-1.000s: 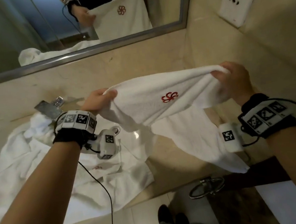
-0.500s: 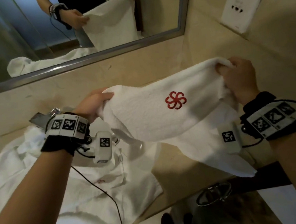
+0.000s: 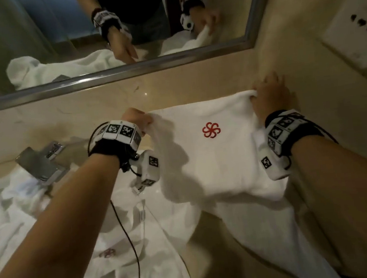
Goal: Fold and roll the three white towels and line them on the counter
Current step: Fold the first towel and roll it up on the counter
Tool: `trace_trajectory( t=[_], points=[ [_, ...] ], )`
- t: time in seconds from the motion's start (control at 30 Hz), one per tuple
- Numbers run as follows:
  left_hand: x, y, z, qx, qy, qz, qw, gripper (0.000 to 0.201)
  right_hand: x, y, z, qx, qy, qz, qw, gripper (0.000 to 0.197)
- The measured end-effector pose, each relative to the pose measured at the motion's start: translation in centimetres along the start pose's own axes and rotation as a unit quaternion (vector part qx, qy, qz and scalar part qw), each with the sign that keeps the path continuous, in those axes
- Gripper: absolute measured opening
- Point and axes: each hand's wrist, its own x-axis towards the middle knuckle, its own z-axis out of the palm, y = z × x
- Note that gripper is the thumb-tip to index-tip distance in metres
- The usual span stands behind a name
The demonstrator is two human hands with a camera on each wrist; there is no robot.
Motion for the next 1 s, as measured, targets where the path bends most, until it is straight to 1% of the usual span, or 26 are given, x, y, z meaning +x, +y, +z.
trace_trajectory(
  t=[0.03,0.07,0.13,0.17,0.2,0.27,0.3,0.33,0.37,0.4,0.47,0.53,0.57,0.6,0.7,0.73,0.77,0.8,0.87,0.9,0.93,0.97,1.0],
  points=[
    [0.9,0.3,0.5,-0.042,0.016,-0.009,0.999,0.009,0.9,-0.2,0.6,-0.002,0.016,0.007,1.000,0.018],
    [1.8,0.4,0.9,-0.104,0.022,-0.019,0.994,0.012,1.6,-0.2,1.0,0.004,0.022,0.013,1.000,0.020],
    [2.8,0.0,2.1,-0.231,0.018,-0.058,0.971,0.033,2.6,0.1,2.4,0.030,0.004,0.021,0.999,0.033],
    [2.9,-0.4,2.7,-0.253,0.016,-0.069,0.965,0.040,2.8,0.3,3.2,0.045,-0.017,0.022,0.999,0.042],
    [3.1,-1.2,3.4,-0.239,0.013,-0.080,0.968,0.045,2.6,0.5,4.1,0.067,-0.041,0.021,0.997,0.048],
    [2.7,-2.9,4.6,-0.173,-0.007,-0.082,0.981,0.048,1.3,1.1,5.2,0.126,-0.097,0.042,0.986,0.049],
    [2.1,-3.8,5.2,-0.147,-0.022,-0.081,0.986,0.043,0.3,1.5,5.5,0.153,-0.128,0.057,0.978,0.046],
    [1.5,-4.7,5.7,-0.124,-0.035,-0.073,0.989,0.033,-0.8,1.8,5.7,0.172,-0.153,0.063,0.971,0.042],
    [0.5,-5.4,6.3,-0.108,-0.049,-0.063,0.991,0.022,-2.2,2.2,5.6,0.186,-0.171,0.065,0.965,0.038],
    [-0.4,-6.1,6.8,-0.097,-0.062,-0.055,0.992,0.017,-3.5,2.6,5.5,0.204,-0.180,0.063,0.960,0.033],
    [-2.8,-7.6,7.9,-0.090,-0.094,-0.052,0.990,0.017,-6.6,3.5,5.1,0.234,-0.208,0.075,0.947,0.025],
    [-5.3,-8.9,9.0,-0.068,-0.136,-0.056,0.987,0.007,-9.8,4.5,4.8,0.212,-0.261,0.097,0.937,0.019],
    [-6.3,-9.4,9.5,-0.045,-0.159,-0.058,0.985,0.006,-11.1,5.1,5.0,0.191,-0.292,0.115,0.930,0.013],
    [-7.3,-9.9,10.0,-0.017,-0.182,-0.058,0.981,0.007,-12.6,5.3,4.7,0.170,-0.318,0.130,0.924,0.006],
    [-9.7,-10.6,11.2,0.076,-0.229,-0.028,0.970,0.018,-16.1,6.4,4.4,0.133,-0.344,0.177,0.913,0.024],
    [-10.3,-10.9,11.6,0.098,-0.235,-0.021,0.967,0.026,-17.2,6.7,4.2,0.132,-0.348,0.185,0.910,0.022],
    [-10.8,-11.4,12.1,0.115,-0.234,-0.016,0.965,0.033,-18.5,6.9,4.0,0.140,-0.366,0.200,0.898,0.013],
    [-11.0,-11.8,12.5,0.130,-0.229,-0.017,0.965,0.037,-19.5,7.2,3.9,0.135,-0.386,0.208,0.888,0.028],
    [-12.0,-12.1,12.8,0.159,-0.207,-0.025,0.965,0.039,-21.5,7.7,4.2,0.117,-0.443,0.207,0.864,0.092],
    [-12.3,-12.3,13.0,0.172,-0.202,-0.024,0.964,0.041,-22.5,7.8,4.3,0.111,-0.464,0.209,0.854,0.106],
    [-12.8,-12.3,13.1,0.178,-0.203,-0.022,0.962,0.043,-23.5,7.7,4.4,0.092,-0.476,0.212,0.849,0.103],
    [-13.2,-12.3,13.3,0.177,-0.206,-0.020,0.962,0.044,-24.2,7.7,4.8,0.081,-0.471,0.228,0.848,0.094],
    [-13.6,-12.2,13.5,0.171,-0.209,-0.017,0.963,0.044,-24.9,7.6,5.0,0.069,-0.450,0.238,0.858,0.089]
  ],
)
